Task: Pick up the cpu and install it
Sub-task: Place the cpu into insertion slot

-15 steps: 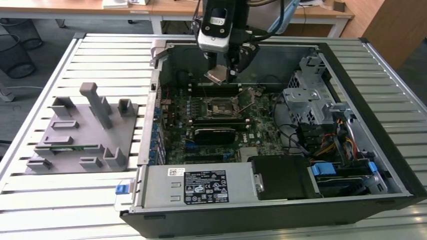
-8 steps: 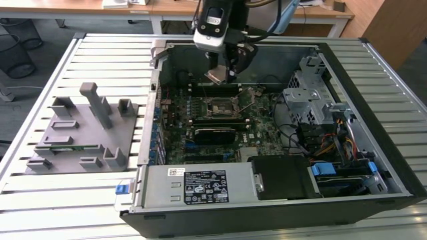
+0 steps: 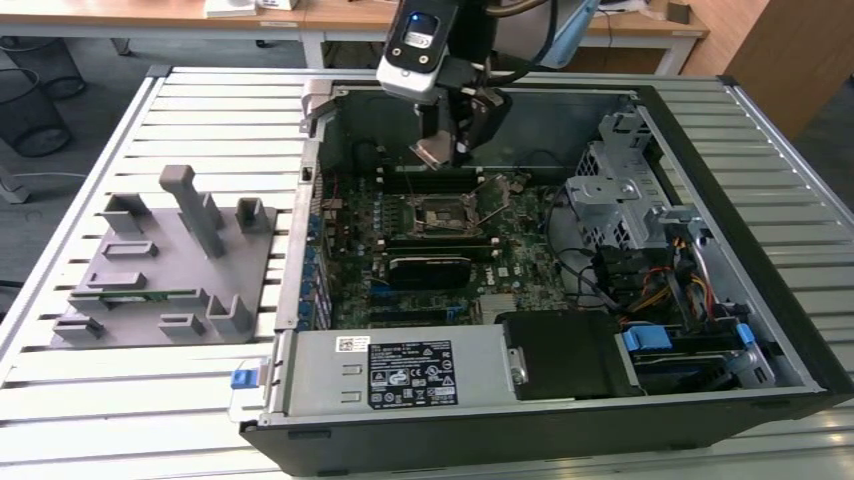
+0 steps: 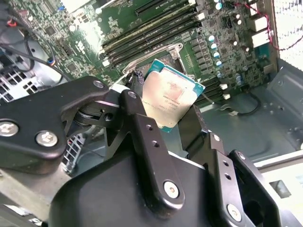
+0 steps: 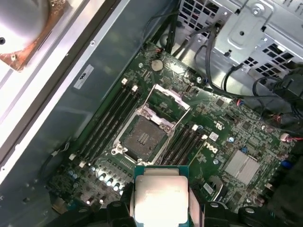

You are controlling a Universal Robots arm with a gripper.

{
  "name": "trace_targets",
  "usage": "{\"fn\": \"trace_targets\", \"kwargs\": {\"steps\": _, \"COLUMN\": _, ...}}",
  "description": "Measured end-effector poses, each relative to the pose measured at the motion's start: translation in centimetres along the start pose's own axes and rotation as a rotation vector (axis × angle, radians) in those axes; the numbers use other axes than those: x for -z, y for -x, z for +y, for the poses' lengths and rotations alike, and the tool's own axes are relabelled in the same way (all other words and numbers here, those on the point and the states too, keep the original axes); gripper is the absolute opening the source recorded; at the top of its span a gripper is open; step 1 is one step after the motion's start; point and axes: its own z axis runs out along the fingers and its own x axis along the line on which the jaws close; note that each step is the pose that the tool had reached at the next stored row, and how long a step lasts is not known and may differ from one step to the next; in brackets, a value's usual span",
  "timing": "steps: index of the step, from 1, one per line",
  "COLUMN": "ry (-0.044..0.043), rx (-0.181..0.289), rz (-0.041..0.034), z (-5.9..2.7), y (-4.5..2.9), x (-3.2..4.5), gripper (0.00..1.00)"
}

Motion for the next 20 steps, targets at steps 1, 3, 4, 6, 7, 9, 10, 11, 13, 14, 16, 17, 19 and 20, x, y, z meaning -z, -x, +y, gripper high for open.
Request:
{"fn": "trace_targets", "kwargs": {"steps": 1, "ry": 0.0001, "rx": -0.013, "rz": -0.0007, "z": 0.01, "y": -0.01, "x": -0.02, "gripper": 0.54}}
{"fn": "trace_targets", "kwargs": {"steps": 3, "ry": 0.0005, "rx": -0.04, "rz": -0.0022, "z": 0.02, "y": -0.03, "x": -0.07, "gripper": 0.54}}
{"fn": "trace_targets", "kwargs": {"steps": 4, "ry": 0.0006, "rx": -0.053, "rz": -0.0029, "z": 0.03, "y": -0.04, "x": -0.08, "gripper": 0.54}}
{"fn": "trace_targets", "kwargs": {"steps": 6, "ry": 0.001, "rx": -0.078, "rz": -0.0043, "z": 0.04, "y": -0.07, "x": -0.13, "gripper": 0.54}}
{"fn": "trace_targets", "kwargs": {"steps": 7, "ry": 0.0011, "rx": -0.091, "rz": -0.0049, "z": 0.05, "y": -0.08, "x": -0.15, "gripper": 0.54}}
{"fn": "trace_targets", "kwargs": {"steps": 9, "ry": 0.0015, "rx": -0.116, "rz": -0.0063, "z": 0.07, "y": -0.11, "x": -0.19, "gripper": 0.54}}
{"fn": "trace_targets", "kwargs": {"steps": 10, "ry": 0.0017, "rx": -0.13, "rz": -0.007, "z": 0.08, "y": -0.12, "x": -0.21, "gripper": 0.54}}
{"fn": "trace_targets", "kwargs": {"steps": 11, "ry": 0.0019, "rx": -0.142, "rz": -0.0077, "z": 0.08, "y": -0.13, "x": -0.23, "gripper": 0.54}}
{"fn": "trace_targets", "kwargs": {"steps": 13, "ry": 0.0023, "rx": -0.168, "rz": -0.0091, "z": 0.1, "y": -0.16, "x": -0.27, "gripper": 0.54}}
{"fn": "trace_targets", "kwargs": {"steps": 14, "ry": 0.0025, "rx": -0.181, "rz": -0.0098, "z": 0.11, "y": -0.17, "x": -0.29, "gripper": 0.54}}
{"fn": "trace_targets", "kwargs": {"steps": 16, "ry": 0.0029, "rx": -0.206, "rz": -0.0111, "z": 0.12, "y": -0.2, "x": -0.33, "gripper": 0.54}}
{"fn": "trace_targets", "kwargs": {"steps": 17, "ry": 0.0031, "rx": -0.219, "rz": -0.0118, "z": 0.13, "y": -0.21, "x": -0.36, "gripper": 0.54}}
{"fn": "trace_targets", "kwargs": {"steps": 19, "ry": 0.0033, "rx": -0.243, "rz": -0.0132, "z": 0.16, "y": -0.23, "x": -0.39, "gripper": 0.54}}
{"fn": "trace_targets", "kwargs": {"steps": 20, "ry": 0.0035, "rx": -0.255, "rz": -0.0138, "z": 0.17, "y": -0.25, "x": -0.41, "gripper": 0.54}}
